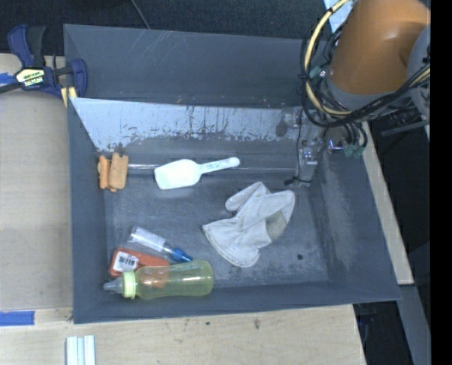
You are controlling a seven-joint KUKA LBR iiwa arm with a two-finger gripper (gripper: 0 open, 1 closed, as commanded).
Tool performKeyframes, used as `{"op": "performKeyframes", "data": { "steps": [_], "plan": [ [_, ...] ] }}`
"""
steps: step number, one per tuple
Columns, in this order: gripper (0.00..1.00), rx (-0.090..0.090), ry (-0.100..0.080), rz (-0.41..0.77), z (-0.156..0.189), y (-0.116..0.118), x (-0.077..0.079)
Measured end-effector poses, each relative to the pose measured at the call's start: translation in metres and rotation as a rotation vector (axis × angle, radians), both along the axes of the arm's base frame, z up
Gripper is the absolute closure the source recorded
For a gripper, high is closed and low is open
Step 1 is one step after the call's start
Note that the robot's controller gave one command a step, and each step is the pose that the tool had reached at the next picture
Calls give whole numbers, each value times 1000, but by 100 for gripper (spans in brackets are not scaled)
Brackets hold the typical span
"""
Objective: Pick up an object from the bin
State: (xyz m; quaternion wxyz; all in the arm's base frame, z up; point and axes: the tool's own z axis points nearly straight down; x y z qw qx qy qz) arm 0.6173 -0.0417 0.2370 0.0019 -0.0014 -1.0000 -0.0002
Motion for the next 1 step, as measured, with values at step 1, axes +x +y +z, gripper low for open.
{"op": "performKeyframes", "data": {
  "steps": [1],
  "plan": [
    [0,-1,-8,1,5,0,1]
  ]
}}
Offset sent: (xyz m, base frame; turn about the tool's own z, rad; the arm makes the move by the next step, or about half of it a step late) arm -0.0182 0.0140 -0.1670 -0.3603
